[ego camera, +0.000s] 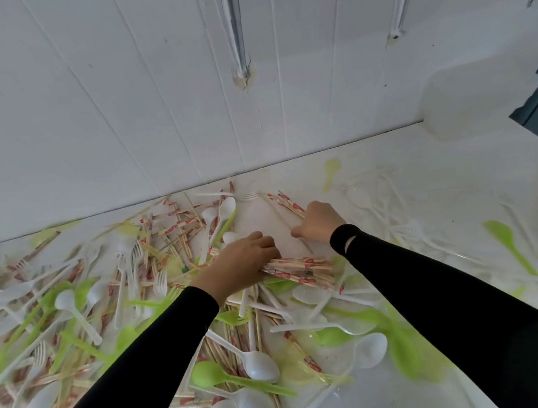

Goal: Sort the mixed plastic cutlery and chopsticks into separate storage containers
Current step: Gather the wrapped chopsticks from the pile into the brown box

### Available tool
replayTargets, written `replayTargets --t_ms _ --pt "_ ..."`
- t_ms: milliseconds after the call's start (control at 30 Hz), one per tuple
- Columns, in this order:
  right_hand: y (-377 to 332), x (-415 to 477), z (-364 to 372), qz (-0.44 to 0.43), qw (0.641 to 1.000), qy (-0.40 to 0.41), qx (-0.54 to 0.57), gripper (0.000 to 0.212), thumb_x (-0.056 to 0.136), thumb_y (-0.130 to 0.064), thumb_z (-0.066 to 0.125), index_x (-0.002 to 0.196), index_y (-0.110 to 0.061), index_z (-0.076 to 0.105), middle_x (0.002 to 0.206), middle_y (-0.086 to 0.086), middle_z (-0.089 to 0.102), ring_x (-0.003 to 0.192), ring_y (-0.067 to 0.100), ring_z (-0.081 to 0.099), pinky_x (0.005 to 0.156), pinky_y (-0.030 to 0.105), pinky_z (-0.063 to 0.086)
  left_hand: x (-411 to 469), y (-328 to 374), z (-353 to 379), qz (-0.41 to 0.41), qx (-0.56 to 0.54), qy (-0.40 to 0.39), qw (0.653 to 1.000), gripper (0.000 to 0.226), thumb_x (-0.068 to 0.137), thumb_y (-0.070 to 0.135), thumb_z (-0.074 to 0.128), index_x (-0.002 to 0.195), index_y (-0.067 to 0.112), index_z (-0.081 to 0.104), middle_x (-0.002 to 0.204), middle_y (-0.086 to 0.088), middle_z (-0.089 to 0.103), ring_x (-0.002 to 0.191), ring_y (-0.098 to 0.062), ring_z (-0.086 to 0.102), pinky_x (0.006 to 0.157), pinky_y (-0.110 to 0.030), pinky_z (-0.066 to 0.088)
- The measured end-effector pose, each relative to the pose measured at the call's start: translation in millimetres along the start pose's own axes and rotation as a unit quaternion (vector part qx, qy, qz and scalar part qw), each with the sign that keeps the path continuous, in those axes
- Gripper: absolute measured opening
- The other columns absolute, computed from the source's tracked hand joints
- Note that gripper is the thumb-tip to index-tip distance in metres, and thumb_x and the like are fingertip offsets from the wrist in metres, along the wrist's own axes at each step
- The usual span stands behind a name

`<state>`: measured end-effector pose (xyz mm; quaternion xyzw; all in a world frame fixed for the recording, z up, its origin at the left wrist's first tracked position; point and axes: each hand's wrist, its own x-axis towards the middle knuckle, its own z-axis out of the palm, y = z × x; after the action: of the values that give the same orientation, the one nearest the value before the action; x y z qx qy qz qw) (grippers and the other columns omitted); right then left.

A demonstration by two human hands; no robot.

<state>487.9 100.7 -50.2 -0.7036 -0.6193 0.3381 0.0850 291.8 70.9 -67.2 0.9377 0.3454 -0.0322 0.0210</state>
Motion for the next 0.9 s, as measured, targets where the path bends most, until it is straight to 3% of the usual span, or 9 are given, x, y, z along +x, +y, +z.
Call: replayTargets --t_ms 133,233,333,400,500,600,733,833,900 --pt "4.2 -3.5 -3.4 -0.005 1.0 -0.025 -0.015 0.042 0.078 -0.035 0.08 0.092 -0.008 0.051 0.087 0.007 0.056 0.08 0.024 0.056 0.052 0.025 0.039 2.3 4.3 1.9 0.016 0.056 0.041 0.998 0.039 0.062 0.018 0.081 0.098 0.022 0.067 0.093 0.005 0.069 0.088 -0.021 0.061 0.076 -0.03 0.044" --pt "0.4 -3.9 0.4 -0.001 0.998 -0.025 -0.054 0.031 0.082 -0.025 0.076 0.079 -0.01 0.048 0.089 0.008 0.057 0.079 0.026 0.056 0.054 0.027 0.041 6.1 9.8 3.1 0.041 0.066 0.081 0.994 0.031 0.067 0.015 0.079 0.095 0.02 0.065 0.085 0.004 0.069 0.083 -0.021 0.061 0.078 -0.028 0.034" --pt "-0.2 -5.5 0.3 0.003 0.997 -0.014 -0.074 0.028 0.083 -0.024 0.075 0.083 -0.008 0.051 0.091 0.008 0.055 0.084 0.027 0.058 0.066 0.03 0.044 5.8 11.8 3.1 0.037 0.085 0.113 0.989 0.03 0.072 0.016 0.076 0.101 0.022 0.069 0.092 0.004 0.066 0.083 -0.02 0.059 0.079 -0.029 0.041" --pt "4.9 -6.6 -1.9 0.008 0.998 -0.02 -0.061 0.03 0.083 -0.026 0.076 0.089 -0.007 0.053 0.088 0.007 0.056 0.084 0.027 0.058 0.067 0.03 0.044 3.6 11.2 0.7 0.003 0.086 0.134 0.987 0.029 0.069 0.015 0.081 0.095 0.022 0.071 0.091 0.001 0.063 0.081 -0.021 0.058 0.071 -0.032 0.048" --pt "13.2 -8.5 -16.1 0.012 0.999 -0.033 -0.012 0.033 0.086 -0.028 0.072 0.077 -0.009 0.047 0.071 0.002 0.048 0.069 0.021 0.051 0.052 0.024 0.035 1.7 4.4 -2.4 -0.062 0.056 0.175 0.981 0.028 0.062 0.004 0.086 0.084 0.014 0.071 0.084 -0.004 0.062 0.073 -0.026 0.057 0.06 -0.034 0.05" --pt "18.2 -13.4 -41.7 0.009 0.996 -0.016 0.091 0.028 0.089 -0.029 0.062 0.075 -0.01 0.049 0.067 0.003 0.046 0.055 0.018 0.041 0.049 0.025 0.031 0.7 -2.7 -4.9 -0.104 0.063 0.183 0.976 0.031 0.052 0.002 0.088 0.075 0.013 0.071 0.074 -0.003 0.061 0.066 -0.026 0.057 0.058 -0.035 0.048" --pt "24.1 -30.0 -74.5 -0.009 0.976 0.051 0.214 0.018 0.093 -0.028 0.048 0.091 -0.013 0.059 0.084 0.004 0.068 0.054 0.015 0.042 0.046 0.024 0.034 5.1 -1.8 -12.0 -0.132 0.036 0.215 0.967 0.036 0.051 -0.002 0.087 0.08 0.013 0.071 0.076 -0.001 0.068 0.071 -0.027 0.062 0.065 -0.033 0.05" --pt "30.2 -46.5 -93.4 -0.019 0.96 0.074 0.27 0.019 0.094 -0.024 0.046 0.1 -0.011 0.059 0.077 0.004 0.068 0.05 0.014 0.037 0.044 0.024 0.031 14.2 0.7 -22.0 -0.152 0.009 0.274 0.95 0.041 0.056 -0.008 0.082 0.089 0.014 0.072 0.08 -0.002 0.07 0.073 -0.028 0.065 0.076 -0.036 0.052" --pt "37.1 -54.8 -100.4 -0.022 0.951 0.087 0.296 0.023 0.094 -0.024 0.047 0.106 -0.009 0.06 0.072 0.004 0.066 0.049 0.014 0.037 0.044 0.024 0.032 18.9 4.4 -32.1 -0.144 0.031 0.296 0.944 0.033 0.063 -0.005 0.078 0.089 0.014 0.072 0.079 -0.003 0.067 0.072 -0.029 0.063 0.074 -0.037 0.051"
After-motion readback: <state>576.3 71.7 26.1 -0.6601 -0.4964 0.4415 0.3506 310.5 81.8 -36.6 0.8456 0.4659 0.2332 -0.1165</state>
